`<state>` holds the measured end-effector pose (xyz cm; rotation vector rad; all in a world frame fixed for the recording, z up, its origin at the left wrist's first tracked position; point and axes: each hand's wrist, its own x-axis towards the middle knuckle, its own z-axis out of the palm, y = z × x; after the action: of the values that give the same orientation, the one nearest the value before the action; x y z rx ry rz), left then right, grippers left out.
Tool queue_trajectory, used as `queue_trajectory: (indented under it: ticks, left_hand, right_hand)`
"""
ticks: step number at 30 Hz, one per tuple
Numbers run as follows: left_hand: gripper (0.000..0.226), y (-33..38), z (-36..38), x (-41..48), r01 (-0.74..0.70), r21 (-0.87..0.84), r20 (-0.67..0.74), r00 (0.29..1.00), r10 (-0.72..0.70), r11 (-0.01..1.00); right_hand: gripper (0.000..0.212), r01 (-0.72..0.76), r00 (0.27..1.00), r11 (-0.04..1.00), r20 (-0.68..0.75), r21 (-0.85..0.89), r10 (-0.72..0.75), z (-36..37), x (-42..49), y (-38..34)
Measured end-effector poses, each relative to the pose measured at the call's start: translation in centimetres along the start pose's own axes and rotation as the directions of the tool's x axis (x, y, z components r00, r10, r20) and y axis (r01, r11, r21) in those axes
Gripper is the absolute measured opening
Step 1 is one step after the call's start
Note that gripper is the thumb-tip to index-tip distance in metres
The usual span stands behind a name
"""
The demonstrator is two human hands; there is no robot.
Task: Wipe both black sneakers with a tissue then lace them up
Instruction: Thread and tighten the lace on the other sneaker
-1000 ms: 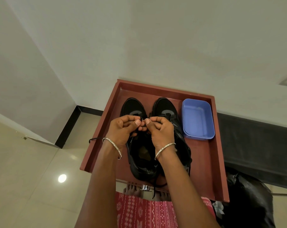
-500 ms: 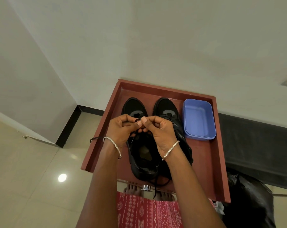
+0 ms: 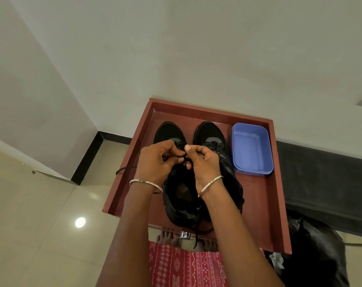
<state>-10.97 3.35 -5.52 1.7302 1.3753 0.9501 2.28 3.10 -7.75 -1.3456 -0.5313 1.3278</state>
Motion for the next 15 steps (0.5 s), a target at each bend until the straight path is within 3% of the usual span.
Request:
queue_trajectory:
  ticks: [4, 8, 12, 15]
  left_hand:
    - [0.021, 0.1, 0.3, 0.0, -0.016, 0.141, -0.005, 1.000, 0.017, 0.990]
    - [0.015, 0.0, 0.6, 0.1, 0.023, 0.147, 0.028, 0.999, -0.028, 0.989]
    - [0.009, 0.3, 0.6, 0.2, 0.169, -0.020, 0.037, 0.985, -0.168, 0.985]
    - [0.009, 0.4, 0.4, 0.3, 0.315, -0.253, 0.058, 0.949, -0.310, 0.915]
  right_hand:
    - [0.011, 0.037, 0.998, 0.999, 0.043, -0.006, -0.037, -0.1, -0.4, -0.7]
    - [0.011, 0.074, 0.994, 0.994, 0.086, -0.079, -0.067, -0.2, -0.8, -1.3]
    - [0.008, 0.140, 0.980, 0.981, 0.162, -0.135, -0.118, -0.4, -1.2, -1.5]
    - [0.009, 0.256, 0.961, 0.918, 0.184, -0.303, -0.207, -1.0, -1.0, -1.3]
